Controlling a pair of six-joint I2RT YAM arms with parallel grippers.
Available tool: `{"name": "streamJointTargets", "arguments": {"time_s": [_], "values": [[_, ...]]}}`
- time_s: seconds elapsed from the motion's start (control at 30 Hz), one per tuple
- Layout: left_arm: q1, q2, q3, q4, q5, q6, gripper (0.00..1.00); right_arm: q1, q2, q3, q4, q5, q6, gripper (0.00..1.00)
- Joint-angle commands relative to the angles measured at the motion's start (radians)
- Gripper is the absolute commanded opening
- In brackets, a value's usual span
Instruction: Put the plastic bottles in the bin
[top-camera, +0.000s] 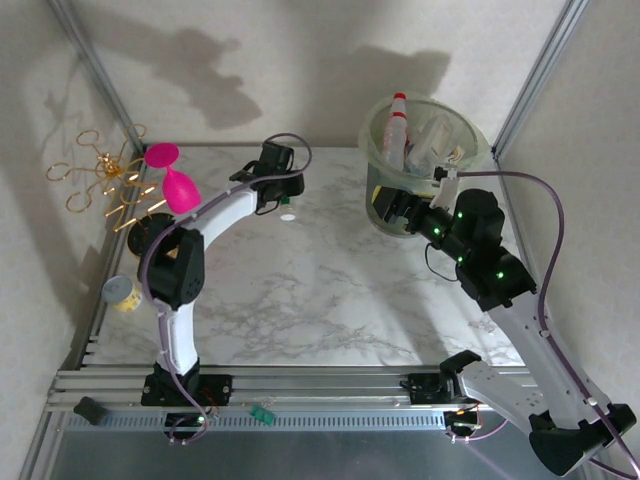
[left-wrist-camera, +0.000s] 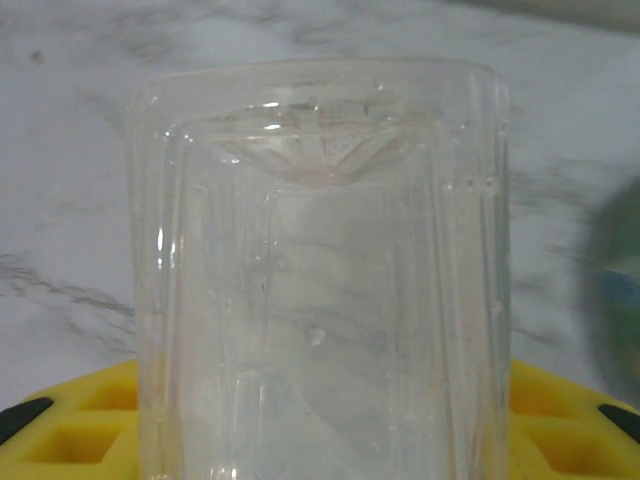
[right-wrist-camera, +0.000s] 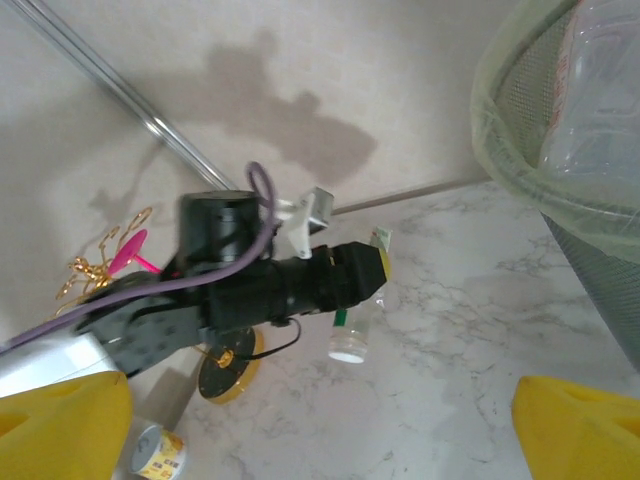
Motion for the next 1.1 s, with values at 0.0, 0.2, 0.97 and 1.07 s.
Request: {"name": "streamJointTargets", "arguments": {"time_s": [0.0, 0.2, 0.97, 1.07], "values": [[-0.062, -0.135, -0.057, 0.024, 0.045, -0.026, 0.37, 0.006, 0.010, 0.035, -0.010, 0.018, -0.006, 0.98], [-0.135, -0.358, -0.220, 0.129, 0.198, -0.044, 0.37, 0.007, 0.075, 0.130, -0.157, 0.139, -0.061, 0.97], [-0.397, -0.588, -0.301, 0.182, 0.057, 0.253, 0.38, 0.028, 0.238, 0.227, -0.058, -0.423, 0.056, 0.91], [-0.416, -0.587, -0.300, 0.196, 0.050, 0.257, 0.38, 0.035, 0.264, 0.233, -0.072, -0.393, 0.065, 0.90]]}}
